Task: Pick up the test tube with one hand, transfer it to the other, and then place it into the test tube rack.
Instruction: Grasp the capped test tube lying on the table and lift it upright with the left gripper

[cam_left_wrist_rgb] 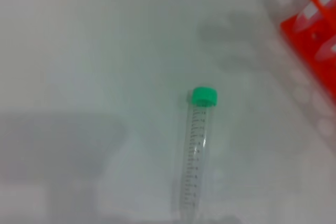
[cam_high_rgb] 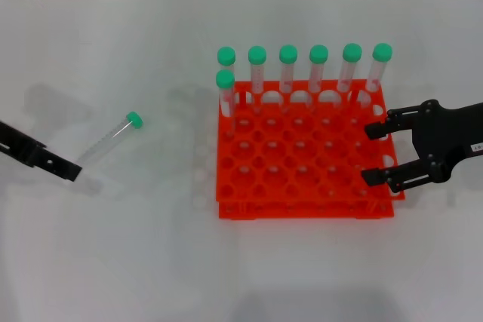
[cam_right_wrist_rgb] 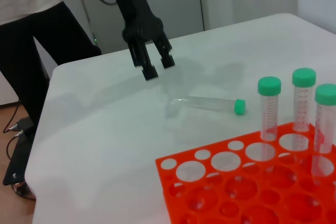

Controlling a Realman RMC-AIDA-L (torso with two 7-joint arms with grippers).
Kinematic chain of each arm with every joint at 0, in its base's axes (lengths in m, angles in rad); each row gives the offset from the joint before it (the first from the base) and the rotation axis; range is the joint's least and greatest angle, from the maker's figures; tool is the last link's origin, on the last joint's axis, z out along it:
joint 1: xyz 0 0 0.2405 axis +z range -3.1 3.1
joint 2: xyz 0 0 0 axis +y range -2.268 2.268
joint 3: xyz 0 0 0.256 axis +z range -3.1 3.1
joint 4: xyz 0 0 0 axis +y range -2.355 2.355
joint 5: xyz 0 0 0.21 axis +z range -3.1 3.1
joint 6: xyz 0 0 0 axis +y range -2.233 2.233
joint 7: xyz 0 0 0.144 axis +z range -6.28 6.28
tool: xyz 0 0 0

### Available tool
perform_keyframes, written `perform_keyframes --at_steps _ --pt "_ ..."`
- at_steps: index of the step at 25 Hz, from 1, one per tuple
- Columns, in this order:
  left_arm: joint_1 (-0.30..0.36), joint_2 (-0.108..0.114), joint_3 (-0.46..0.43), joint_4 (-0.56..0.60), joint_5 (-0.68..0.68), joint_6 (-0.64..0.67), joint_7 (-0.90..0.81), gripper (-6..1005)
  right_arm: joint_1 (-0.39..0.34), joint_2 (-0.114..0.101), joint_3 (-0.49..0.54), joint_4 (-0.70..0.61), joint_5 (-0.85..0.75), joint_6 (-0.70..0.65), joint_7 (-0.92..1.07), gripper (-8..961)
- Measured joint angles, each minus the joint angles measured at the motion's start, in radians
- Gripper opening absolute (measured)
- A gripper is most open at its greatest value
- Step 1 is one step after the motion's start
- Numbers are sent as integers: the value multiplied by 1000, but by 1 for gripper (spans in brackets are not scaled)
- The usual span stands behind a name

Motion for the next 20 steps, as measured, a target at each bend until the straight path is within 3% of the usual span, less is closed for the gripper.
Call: perform_keyframes --at_steps 8,20 --pt "-89 -10 27 -159 67 -78 13 875 2 7 0 0 -4 7 0 792" --pt "-100 -18 32 -165 123 -107 34 875 5 9 -8 0 -7 31 0 792"
